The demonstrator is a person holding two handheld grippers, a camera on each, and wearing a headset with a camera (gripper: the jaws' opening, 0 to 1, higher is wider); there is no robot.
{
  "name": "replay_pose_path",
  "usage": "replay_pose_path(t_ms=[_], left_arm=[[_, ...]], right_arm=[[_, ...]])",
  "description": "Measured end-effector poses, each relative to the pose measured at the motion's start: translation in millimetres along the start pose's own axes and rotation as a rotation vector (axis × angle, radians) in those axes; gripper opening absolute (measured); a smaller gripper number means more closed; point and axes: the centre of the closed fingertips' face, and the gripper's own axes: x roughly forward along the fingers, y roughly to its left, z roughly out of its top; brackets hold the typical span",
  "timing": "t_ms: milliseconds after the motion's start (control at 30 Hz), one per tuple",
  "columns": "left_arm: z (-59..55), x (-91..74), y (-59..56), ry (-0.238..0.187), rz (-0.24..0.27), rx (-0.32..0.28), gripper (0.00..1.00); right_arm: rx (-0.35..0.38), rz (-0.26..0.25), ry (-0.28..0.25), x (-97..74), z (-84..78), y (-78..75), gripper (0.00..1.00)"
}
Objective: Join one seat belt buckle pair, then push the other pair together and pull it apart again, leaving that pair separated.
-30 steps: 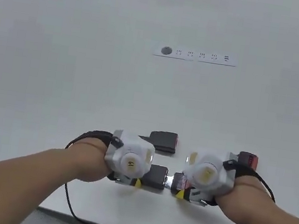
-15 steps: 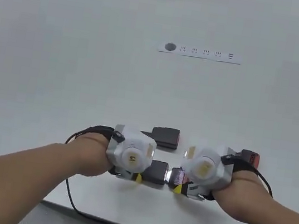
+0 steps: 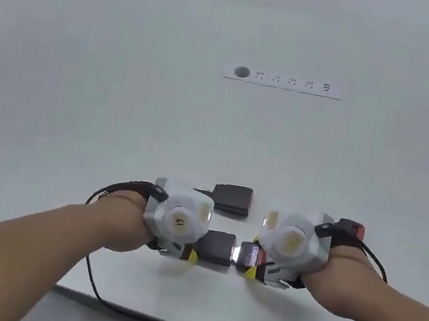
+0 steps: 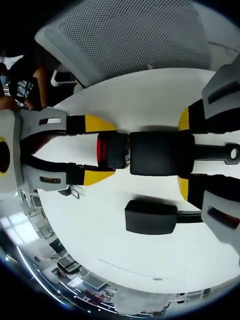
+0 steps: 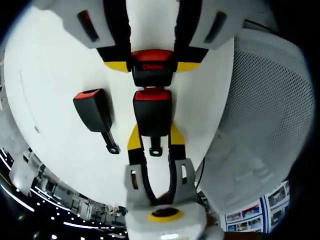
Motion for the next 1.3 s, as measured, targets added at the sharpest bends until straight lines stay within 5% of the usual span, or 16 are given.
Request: replay_pose_path(t_ms=[200, 233, 400, 633, 867, 1033, 1200, 1300], left_arm=[[-4.1, -4.1, -0.9, 0.048, 0.008, -0.032, 0.31], [-3.7, -7.9, -0.7, 0.047, 0.019, -0.082, 0.31], [8.7, -28.5, 1.3, -0.010, 0.046, -0.061, 0.30], [27.1, -53.1, 37.5, -0.071, 0.138, -0.091, 0.36], [25.7, -40.9, 66.8, -0.062, 0.140, -0.051, 0.35], [38.5, -28.0, 88.4, -0.072, 0.108, -0.110, 0.35], [42.8, -17.8, 96.8, -0.056, 0.091, -0.060, 0.37], [39.6, -11.6, 102.9, -0.049, 0.102, -0.078, 0.40]], right_arm=[[0.010, -0.007, -0.011, -2.6, 0.7, -0.5, 0.33], [0.019, -0.003, -0.014, -4.7, 0.7, 0.5, 0.33], [0.037, -0.011, -0.054, -20.6, 9.3, 0.9, 0.30], [0.051, -0.084, -0.083, -48.3, 10.7, -19.8, 0.31], [0.087, -0.125, -0.016, -63.5, -29.2, -44.5, 0.30], [0.103, -0.173, 0.010, -79.4, -59.4, -64.3, 0.31], [0.113, -0.196, 0.045, -90.2, -82.1, -77.9, 0.36], [0.121, -0.201, 0.068, -95.8, -97.7, -84.0, 0.36]])
